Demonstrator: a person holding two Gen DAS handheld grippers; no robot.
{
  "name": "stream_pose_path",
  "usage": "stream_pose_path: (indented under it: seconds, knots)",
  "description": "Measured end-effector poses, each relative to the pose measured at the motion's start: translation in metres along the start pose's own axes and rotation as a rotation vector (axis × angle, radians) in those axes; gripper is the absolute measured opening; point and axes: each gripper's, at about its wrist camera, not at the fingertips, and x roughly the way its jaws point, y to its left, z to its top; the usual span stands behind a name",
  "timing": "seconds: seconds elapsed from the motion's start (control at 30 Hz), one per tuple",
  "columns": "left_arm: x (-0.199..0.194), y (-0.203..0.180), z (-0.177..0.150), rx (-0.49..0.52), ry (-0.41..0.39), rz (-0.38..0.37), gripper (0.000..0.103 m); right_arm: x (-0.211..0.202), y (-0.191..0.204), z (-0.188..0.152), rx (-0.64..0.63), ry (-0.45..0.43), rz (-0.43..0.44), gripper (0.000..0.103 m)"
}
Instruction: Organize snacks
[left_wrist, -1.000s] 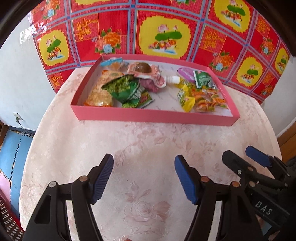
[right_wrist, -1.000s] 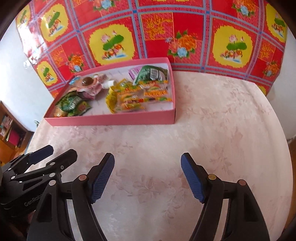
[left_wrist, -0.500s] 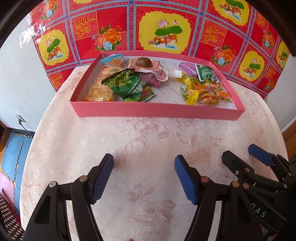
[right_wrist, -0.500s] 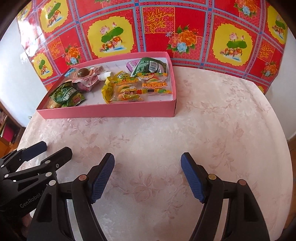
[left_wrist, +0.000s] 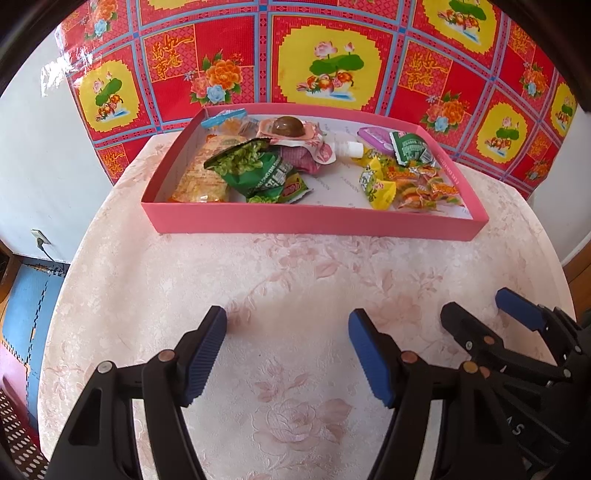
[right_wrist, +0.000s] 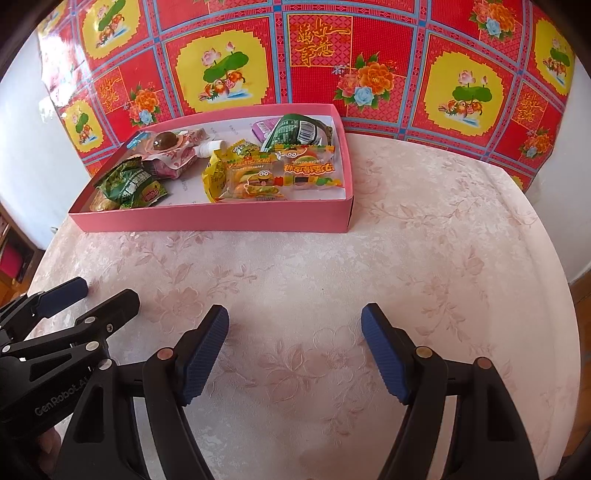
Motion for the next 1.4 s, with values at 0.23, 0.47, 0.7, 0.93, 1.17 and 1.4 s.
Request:
stream_pose_path:
  seconds: [0.23, 0.47, 0.7, 0.93, 1.17, 1.4]
  knots:
    - [0.0001, -0.0001, 0.0003, 0.004, -0.001, 0.008, 0.072, 0.0002, 0.0006, -0.0009, -0.004, -0.002, -0.002, 0.076]
    - [-0.0004, -0.0024, 0.0014, 0.012, -0.004, 0.022, 0.072, 0.0004, 0.0015, -0.0011, -0.011, -0.004, -0.008, 0.076]
    - [-0.0025, -0.0034, 0.0044, 0.015, -0.003, 0.027, 0.072, -0.0001, 0.0023, -0.0019, -0.011, -0.004, -0.01, 0.076]
    - [-0.0019, -0.0035, 0.0044, 0.013, -0.002, 0.029, 0.072, -0.0003, 0.0021, -0.0008, -0.011, -0.004, -0.01, 0.076]
    - [-0.0015, -0.0024, 0.0039, 0.014, -0.001, 0.03, 0.072, -0.0003, 0.0016, -0.0004, -0.012, -0.005, -0.01, 0.076]
    - [-0.0015, -0.0034, 0.0043, 0.014, -0.001, 0.029, 0.072, -0.0003, 0.0015, -0.0007, -0.012, -0.006, -0.01, 0.076]
